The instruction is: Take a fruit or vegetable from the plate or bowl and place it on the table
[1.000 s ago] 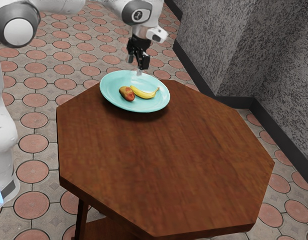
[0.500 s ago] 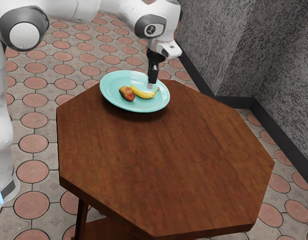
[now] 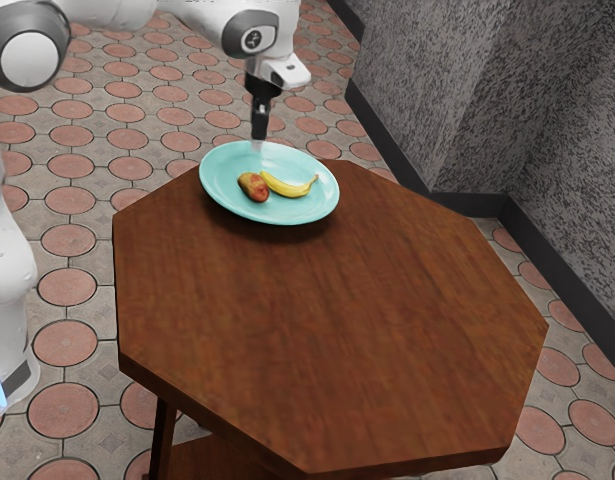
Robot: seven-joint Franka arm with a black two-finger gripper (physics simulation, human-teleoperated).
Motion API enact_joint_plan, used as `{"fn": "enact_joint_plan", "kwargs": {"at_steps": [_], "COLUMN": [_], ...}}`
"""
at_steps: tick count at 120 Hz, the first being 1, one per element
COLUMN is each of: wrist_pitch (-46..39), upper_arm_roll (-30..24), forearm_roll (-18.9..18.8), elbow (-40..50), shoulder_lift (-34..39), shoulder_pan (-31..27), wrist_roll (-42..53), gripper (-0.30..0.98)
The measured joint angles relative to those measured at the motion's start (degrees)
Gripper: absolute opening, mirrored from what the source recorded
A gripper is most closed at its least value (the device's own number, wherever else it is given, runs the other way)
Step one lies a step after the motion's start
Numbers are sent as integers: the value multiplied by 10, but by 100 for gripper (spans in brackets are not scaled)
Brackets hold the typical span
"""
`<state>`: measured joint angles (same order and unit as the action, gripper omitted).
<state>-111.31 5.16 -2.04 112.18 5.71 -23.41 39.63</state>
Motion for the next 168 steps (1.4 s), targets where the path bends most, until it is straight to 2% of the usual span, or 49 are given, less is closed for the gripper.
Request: {"fn": "enact_joint_plan", "kwargs": {"at_steps": [18, 61, 85, 141, 168], "wrist_pitch": [-16, -54, -71, -76, -56], "upper_arm_roll": [0, 0, 0, 0, 1], "forearm_roll": [4, 21, 23, 24, 23], "elbow": [33, 172, 182, 183, 209], "shoulder_lift": [29, 165, 164, 165, 189], "shoulder_pan": [28, 20, 23, 11, -19], "wrist_roll": [15, 37, 52, 168, 210], "gripper": [69, 69, 69, 69, 69]}}
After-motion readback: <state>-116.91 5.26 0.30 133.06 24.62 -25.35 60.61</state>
